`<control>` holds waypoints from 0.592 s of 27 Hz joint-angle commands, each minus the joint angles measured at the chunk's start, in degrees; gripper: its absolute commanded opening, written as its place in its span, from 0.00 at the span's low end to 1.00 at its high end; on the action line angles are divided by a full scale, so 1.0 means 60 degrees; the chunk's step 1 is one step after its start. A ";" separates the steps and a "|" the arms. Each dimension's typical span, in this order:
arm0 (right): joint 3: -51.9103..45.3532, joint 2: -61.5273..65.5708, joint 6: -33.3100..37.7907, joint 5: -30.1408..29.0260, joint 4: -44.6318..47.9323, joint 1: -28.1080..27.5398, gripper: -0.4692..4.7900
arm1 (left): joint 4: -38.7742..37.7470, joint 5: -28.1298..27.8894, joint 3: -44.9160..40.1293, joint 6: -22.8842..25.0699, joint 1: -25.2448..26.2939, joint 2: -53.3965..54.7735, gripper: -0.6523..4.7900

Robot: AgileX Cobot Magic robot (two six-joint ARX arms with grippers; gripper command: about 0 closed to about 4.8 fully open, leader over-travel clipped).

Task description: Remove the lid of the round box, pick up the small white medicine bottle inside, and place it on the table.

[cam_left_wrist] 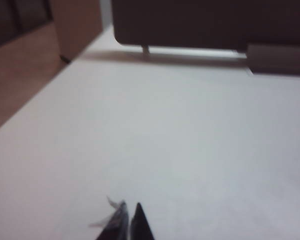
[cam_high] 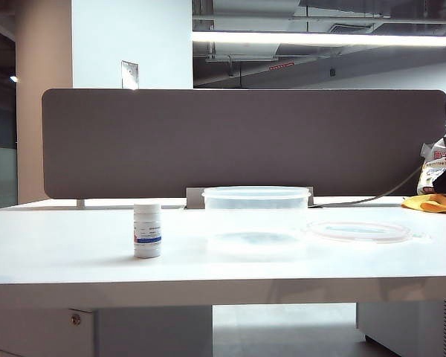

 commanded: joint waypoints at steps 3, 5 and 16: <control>0.0055 -0.0011 -0.0022 0.0015 0.0168 0.0007 0.13 | 0.0164 0.0379 -0.0514 0.0069 0.0499 -0.0681 0.16; 0.0055 -0.0011 -0.0022 0.0011 0.0168 0.0007 0.13 | 0.0171 0.0514 -0.0514 0.0229 0.0678 -0.0758 0.16; 0.0055 -0.0018 -0.0022 0.0000 0.0113 0.0007 0.13 | -0.0546 0.0907 -0.0517 0.0415 0.0798 -0.1781 0.16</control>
